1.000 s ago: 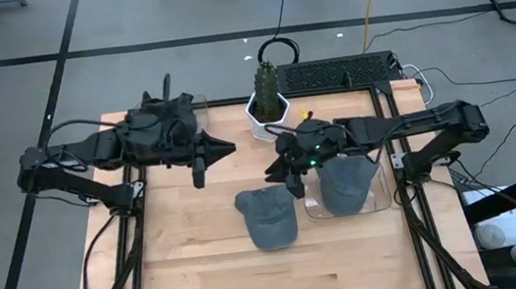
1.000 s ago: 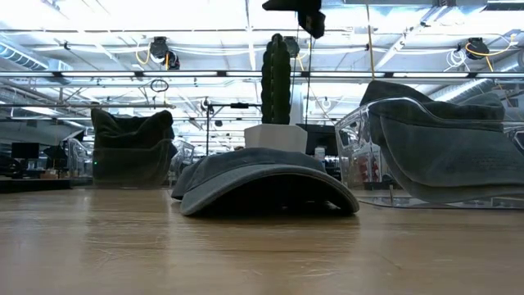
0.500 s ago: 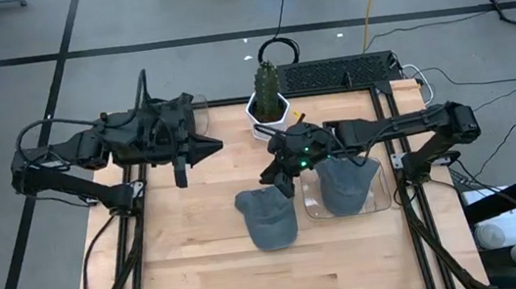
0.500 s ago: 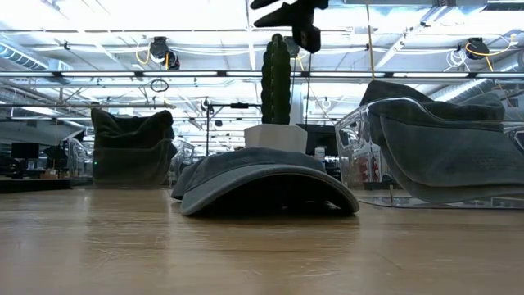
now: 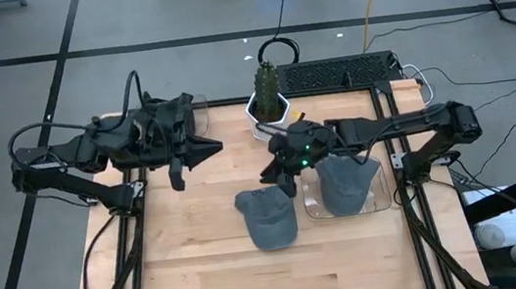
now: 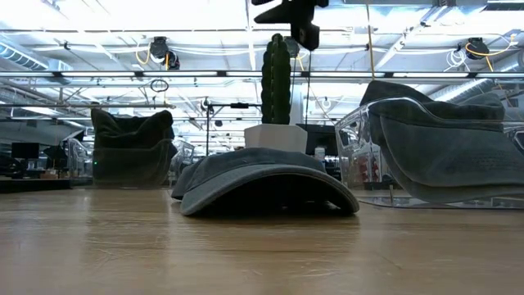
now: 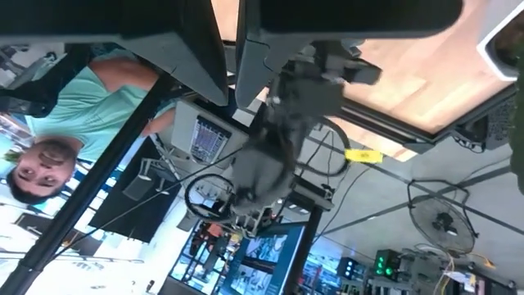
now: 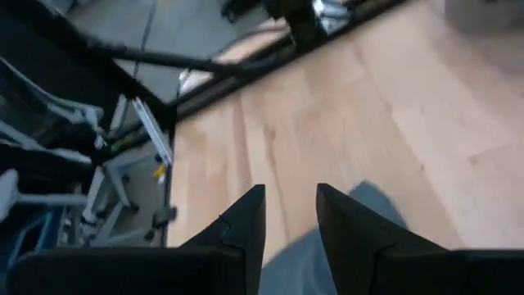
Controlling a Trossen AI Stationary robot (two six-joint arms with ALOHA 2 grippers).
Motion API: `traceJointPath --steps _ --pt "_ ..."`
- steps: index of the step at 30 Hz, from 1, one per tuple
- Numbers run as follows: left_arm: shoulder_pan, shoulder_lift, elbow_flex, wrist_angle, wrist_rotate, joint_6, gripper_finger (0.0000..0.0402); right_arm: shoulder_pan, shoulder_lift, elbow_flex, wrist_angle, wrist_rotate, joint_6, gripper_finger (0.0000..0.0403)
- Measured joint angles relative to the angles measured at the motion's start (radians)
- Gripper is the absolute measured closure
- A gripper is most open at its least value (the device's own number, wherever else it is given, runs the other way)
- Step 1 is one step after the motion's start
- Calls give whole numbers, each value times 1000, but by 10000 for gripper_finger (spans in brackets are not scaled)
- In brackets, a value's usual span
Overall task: Pick & Place hat
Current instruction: Put the gray cap into the bottom transparent bin
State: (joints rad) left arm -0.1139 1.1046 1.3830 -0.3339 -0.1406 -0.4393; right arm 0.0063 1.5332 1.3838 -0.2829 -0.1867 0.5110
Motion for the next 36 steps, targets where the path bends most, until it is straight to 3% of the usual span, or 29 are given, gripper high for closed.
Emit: traceJointPath --steps 11,16,23,29,36 --pt "30 -8 0 5 -26 10 366 52 4 0 -56 1 -36 303" --pt "31 -7 0 3 -26 -4 366 85 74 -3 -130 -3 -113 303" --pt "21 -7 0 5 -26 -62 366 130 200 -1 -6 -27 -149 303" --pt "-6 -7 0 -3 -25 -94 366 132 293 -1 -50 -26 -182 303" --pt "-38 2 0 -41 -25 -94 366 132 328 -1 -70 -25 -226 289"
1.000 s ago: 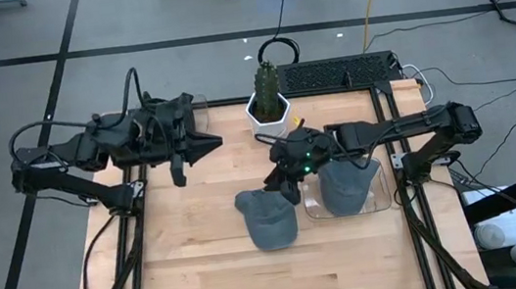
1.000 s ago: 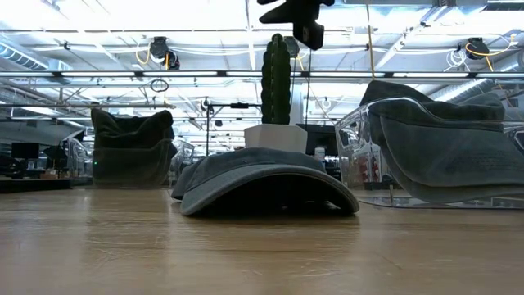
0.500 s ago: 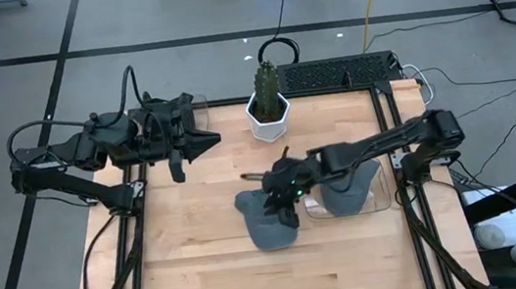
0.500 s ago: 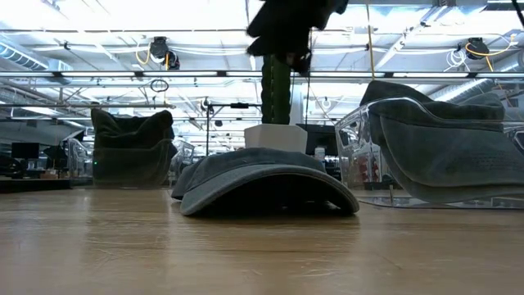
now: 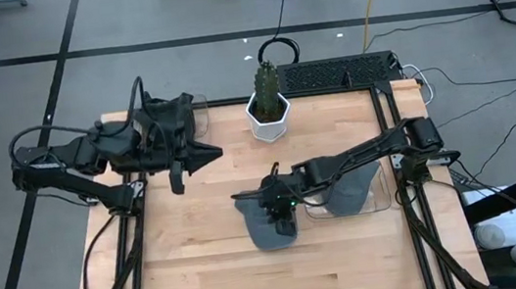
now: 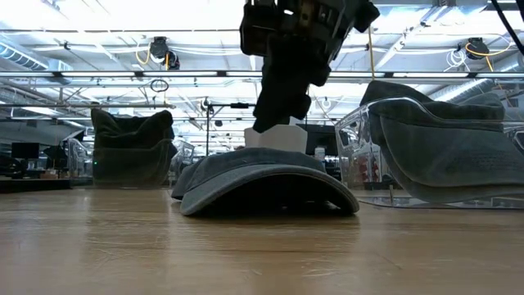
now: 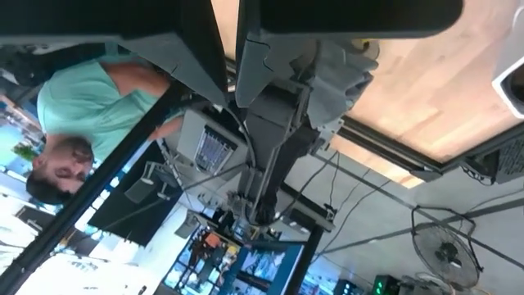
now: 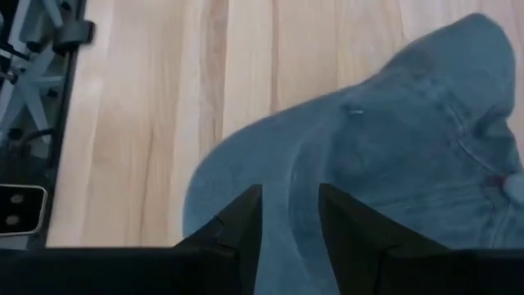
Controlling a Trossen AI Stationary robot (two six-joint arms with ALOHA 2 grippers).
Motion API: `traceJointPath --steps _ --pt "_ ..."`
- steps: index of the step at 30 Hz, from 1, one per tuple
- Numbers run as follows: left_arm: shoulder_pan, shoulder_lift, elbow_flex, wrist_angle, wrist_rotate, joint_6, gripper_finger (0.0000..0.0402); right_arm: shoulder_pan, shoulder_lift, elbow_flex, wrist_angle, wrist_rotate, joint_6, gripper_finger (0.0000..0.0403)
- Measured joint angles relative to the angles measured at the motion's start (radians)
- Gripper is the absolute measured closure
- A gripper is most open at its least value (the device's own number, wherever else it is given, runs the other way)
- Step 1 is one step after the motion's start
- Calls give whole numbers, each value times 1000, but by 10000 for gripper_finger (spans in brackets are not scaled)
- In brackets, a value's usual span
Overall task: Pick & Place hat
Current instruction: Put the gray cap into the bottom transparent bin
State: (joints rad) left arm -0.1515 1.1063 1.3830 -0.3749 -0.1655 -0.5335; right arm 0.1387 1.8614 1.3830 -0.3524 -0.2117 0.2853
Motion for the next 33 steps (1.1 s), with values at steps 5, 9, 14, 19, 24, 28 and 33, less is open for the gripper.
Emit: traceJointPath --steps 5,9,14,19,24,28,33 --pt "-4 0 0 -51 0 -10 366 0 0 0 4 75 -7 242" --pt "-4 0 0 -58 0 -10 366 -7 0 0 3 101 -28 202" --pt "-4 0 0 -59 0 -7 366 -8 0 -46 51 110 3 187" --pt "-4 1 0 -70 -1 -2 366 -6 0 -107 88 102 49 198" --pt "-4 1 0 -70 -1 0 366 -4 0 -160 112 77 94 201" --pt "-4 1 0 -71 -1 0 366 -1 0 -181 122 51 102 208" --pt "-4 1 0 -71 -19 1 366 1 0 -191 164 23 103 251"
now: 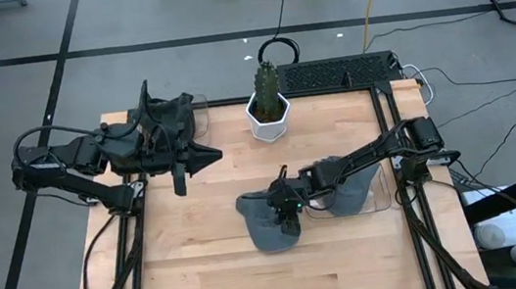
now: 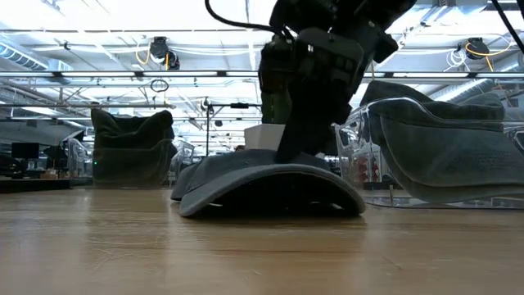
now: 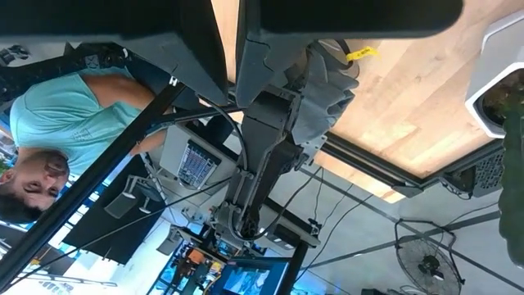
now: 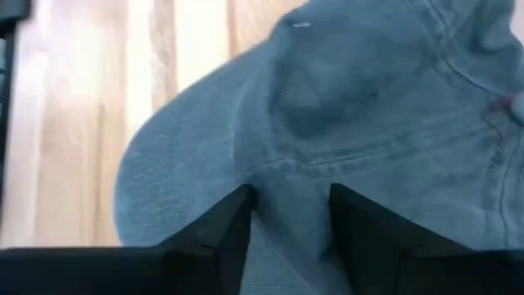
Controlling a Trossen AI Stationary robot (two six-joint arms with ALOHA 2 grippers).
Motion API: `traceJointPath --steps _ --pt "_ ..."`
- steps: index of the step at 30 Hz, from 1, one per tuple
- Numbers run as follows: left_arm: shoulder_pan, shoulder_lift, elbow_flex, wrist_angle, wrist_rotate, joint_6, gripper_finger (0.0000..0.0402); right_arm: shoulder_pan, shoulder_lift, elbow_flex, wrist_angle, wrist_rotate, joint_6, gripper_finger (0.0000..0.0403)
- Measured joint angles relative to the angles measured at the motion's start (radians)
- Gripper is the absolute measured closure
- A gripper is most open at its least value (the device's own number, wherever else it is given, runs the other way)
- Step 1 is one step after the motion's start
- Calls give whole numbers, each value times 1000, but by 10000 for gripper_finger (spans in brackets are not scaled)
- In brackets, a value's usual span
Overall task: Pick & Place hat
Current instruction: Put the gray cap into the bottom transparent bin
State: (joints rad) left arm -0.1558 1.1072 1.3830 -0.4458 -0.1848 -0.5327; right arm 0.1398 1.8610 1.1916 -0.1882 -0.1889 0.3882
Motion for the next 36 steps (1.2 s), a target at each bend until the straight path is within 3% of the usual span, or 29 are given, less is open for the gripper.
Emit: traceJointPath --steps 8,16,23,31,36 --pt "0 0 0 0 -1 1 366 0 -17 8 49 1 -15 391" --pt "0 0 0 0 -13 31 366 5 -215 10 -4 178 -124 401" --pt "0 0 0 0 -53 59 366 29 -464 11 -198 339 -242 402" --pt "22 0 0 0 -63 80 366 176 -631 136 -626 615 -270 402" --pt "45 0 0 0 -63 80 366 271 -628 225 -856 663 -195 402"
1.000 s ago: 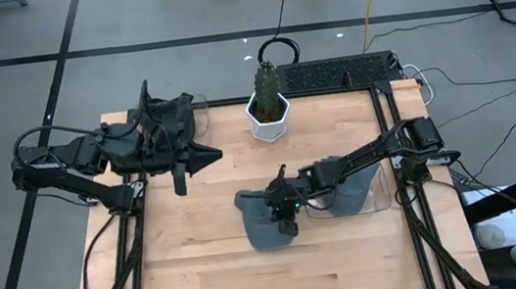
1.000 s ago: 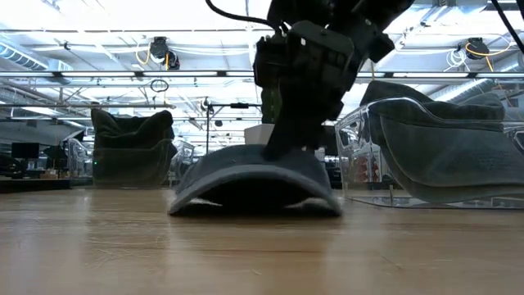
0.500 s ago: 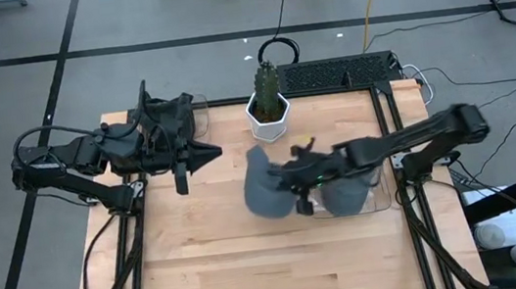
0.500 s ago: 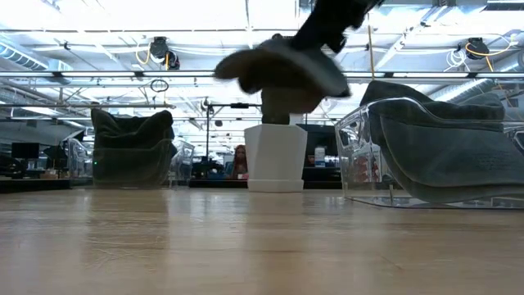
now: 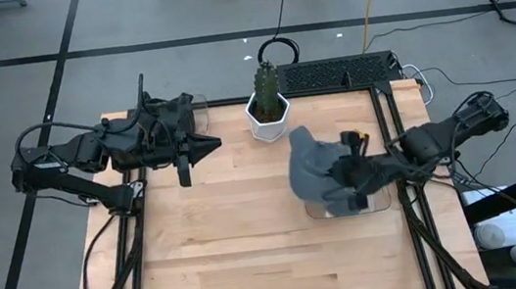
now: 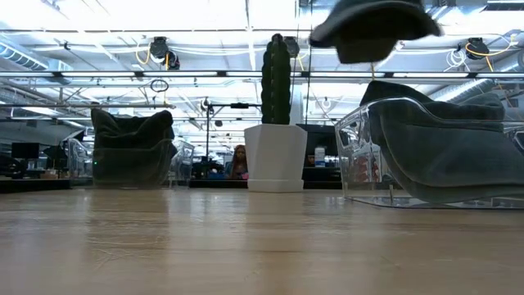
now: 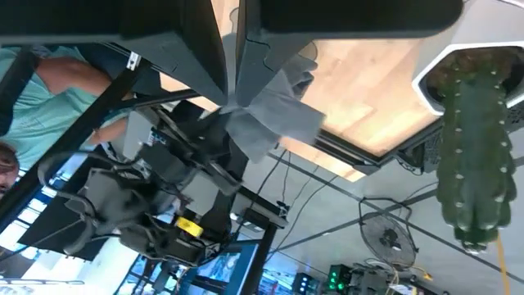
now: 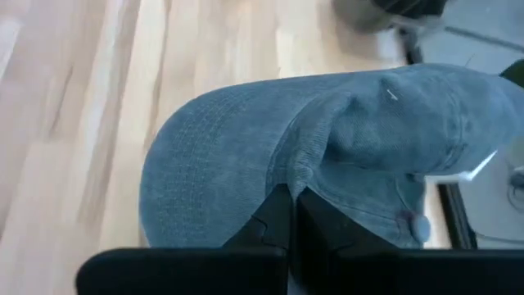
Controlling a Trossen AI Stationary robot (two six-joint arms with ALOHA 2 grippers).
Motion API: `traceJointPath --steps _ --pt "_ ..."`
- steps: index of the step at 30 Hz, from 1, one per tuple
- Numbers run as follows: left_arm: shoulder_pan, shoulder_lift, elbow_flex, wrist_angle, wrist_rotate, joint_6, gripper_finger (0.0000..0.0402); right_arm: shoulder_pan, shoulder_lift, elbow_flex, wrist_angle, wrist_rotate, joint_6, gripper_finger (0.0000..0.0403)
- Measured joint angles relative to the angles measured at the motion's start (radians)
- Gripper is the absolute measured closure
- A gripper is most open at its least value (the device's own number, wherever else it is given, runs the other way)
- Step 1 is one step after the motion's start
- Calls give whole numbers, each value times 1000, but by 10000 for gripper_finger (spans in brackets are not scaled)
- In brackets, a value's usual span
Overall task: Pick & Place hat
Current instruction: Put the gray cap into the bottom transparent bin
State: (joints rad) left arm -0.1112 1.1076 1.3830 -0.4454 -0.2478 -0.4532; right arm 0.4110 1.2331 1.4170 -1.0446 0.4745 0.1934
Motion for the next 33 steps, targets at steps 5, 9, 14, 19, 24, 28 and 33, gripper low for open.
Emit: traceJointPath --steps 5,9,14,19,24,28,33 --pt "5 0 0 0 0 -1 366 101 3 0 -208 -3 164 403" --pt "5 0 0 0 0 -1 366 177 2 0 -341 -1 271 403" --pt "6 0 0 0 -7 19 366 232 6 -20 -388 33 292 403" --pt "6 0 0 0 -24 27 366 255 31 -84 -374 54 275 403" --pt "6 1 0 0 -28 29 366 259 79 -134 -367 128 223 403" --pt "6 1 0 0 -30 26 366 259 100 -193 -299 127 186 403" --pt "6 1 0 -1 -30 9 366 259 103 -290 -154 3 156 403"
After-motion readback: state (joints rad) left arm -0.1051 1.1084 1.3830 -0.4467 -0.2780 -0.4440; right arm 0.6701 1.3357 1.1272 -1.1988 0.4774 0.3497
